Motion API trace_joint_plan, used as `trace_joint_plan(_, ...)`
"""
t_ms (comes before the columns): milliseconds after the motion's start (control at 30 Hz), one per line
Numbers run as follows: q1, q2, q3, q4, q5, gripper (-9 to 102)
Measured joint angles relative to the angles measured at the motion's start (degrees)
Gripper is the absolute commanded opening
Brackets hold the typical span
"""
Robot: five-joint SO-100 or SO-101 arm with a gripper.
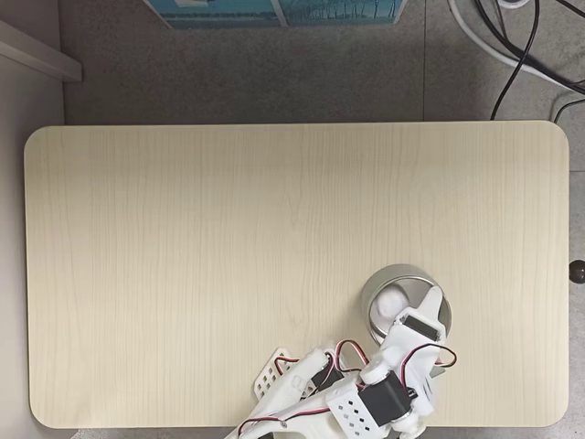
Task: Grasp a dressing and put it in the cup.
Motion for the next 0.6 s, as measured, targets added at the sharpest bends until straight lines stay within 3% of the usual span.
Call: trace_joint_plan(600,1.32,-5.62,-8.96,-2.29,-1.14,26)
